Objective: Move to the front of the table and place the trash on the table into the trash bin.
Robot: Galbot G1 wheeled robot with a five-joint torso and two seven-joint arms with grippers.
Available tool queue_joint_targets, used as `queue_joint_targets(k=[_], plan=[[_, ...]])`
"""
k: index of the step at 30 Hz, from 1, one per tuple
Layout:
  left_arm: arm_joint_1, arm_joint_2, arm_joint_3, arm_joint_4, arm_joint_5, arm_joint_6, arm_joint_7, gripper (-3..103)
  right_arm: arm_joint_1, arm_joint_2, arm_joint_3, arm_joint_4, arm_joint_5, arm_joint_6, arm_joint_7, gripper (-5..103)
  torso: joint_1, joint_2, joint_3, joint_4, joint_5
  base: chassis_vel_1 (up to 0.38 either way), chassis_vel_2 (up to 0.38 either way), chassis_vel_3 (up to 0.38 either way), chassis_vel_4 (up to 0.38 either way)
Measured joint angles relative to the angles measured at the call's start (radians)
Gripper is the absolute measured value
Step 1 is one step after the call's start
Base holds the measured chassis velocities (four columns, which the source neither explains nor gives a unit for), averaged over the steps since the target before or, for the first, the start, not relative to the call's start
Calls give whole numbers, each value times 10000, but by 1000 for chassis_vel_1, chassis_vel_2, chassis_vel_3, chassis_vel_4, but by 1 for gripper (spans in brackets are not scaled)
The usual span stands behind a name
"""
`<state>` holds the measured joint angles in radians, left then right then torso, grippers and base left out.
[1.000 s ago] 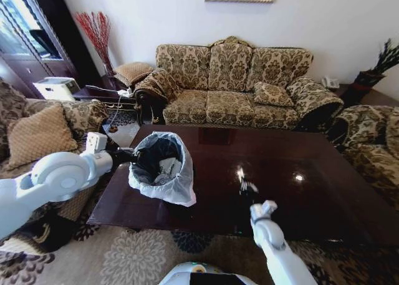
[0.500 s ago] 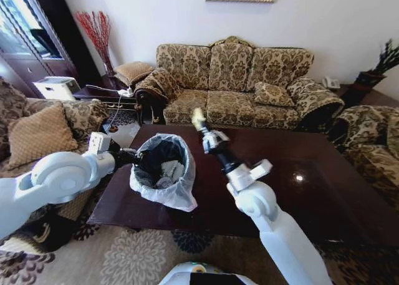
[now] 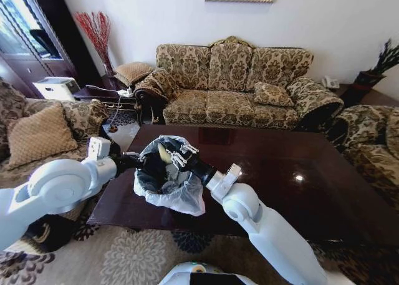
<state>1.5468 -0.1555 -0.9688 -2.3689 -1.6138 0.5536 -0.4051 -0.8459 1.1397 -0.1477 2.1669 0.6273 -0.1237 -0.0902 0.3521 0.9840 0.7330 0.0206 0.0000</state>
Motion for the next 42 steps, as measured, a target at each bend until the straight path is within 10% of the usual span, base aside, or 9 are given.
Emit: queue_joint_targets(k=[8, 15, 21, 27, 36, 42], plan=[[-42, -22, -158, 8, -107, 277, -388, 0, -580, -30, 833, 891, 379, 970, -1055, 72, 0, 0, 0, 2, 1, 0, 0, 0, 0], [7, -555, -648, 45, -417, 618, -1478, 0, -1867, -419, 2580, 2620, 568, 1638, -185, 93, -1, 1, -3, -1, -1, 0, 0, 0, 0], [1222, -2551, -3230, 149, 151, 797, -1709, 0, -4093, -318, 5721, 1862, -406, 2586, 246, 100, 2, 0, -1, -3, -3, 0, 0, 0, 0], [3119, -5745, -6251, 20, 2623, 615, -268, 0, -5501, 146, 7006, 655, -393, 3137, 455, 100, -1, 0, -3, 5, -2, 0, 0, 0, 0], [3482, -10160, -6848, -230, 4312, -514, 2, 0, -5802, 602, 6646, -138, -552, 3401, -190, 100, 0, 0, -1, 0, 2, 47, -54, -42, 64], [3148, -11596, -6110, 174, 5467, -1666, -729, 0, -5309, 716, 6084, -389, -811, 3290, -174, 100, 0, 1, -2, -2, 5, 185, -210, -190, 217]])
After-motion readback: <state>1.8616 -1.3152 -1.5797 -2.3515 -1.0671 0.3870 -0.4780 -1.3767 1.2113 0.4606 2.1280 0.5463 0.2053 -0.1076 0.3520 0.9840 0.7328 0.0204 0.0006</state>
